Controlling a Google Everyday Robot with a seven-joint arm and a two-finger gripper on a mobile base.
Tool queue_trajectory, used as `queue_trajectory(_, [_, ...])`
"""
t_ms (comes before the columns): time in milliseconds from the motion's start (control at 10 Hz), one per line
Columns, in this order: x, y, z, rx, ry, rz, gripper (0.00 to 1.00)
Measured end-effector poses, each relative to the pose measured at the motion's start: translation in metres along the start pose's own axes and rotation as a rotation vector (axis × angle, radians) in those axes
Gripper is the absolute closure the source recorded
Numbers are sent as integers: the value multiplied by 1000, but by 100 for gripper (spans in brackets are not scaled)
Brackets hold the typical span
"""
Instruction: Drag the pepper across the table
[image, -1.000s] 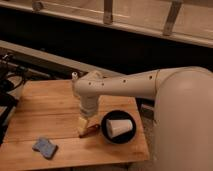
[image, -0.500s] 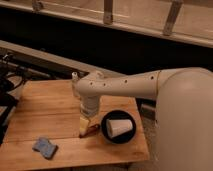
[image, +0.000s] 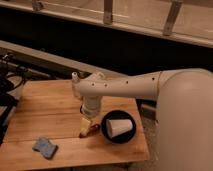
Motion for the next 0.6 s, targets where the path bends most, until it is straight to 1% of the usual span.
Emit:
queue_trajectory(300, [0, 0, 2, 2, 2, -4, 20])
queue_trajectory(400, [-2, -1, 5, 35, 5, 0, 20])
queue_trajectory(500, [-6, -2, 10, 80, 6, 2, 20])
queue_trajectory(600, [-10, -1, 15, 103, 7, -5, 20])
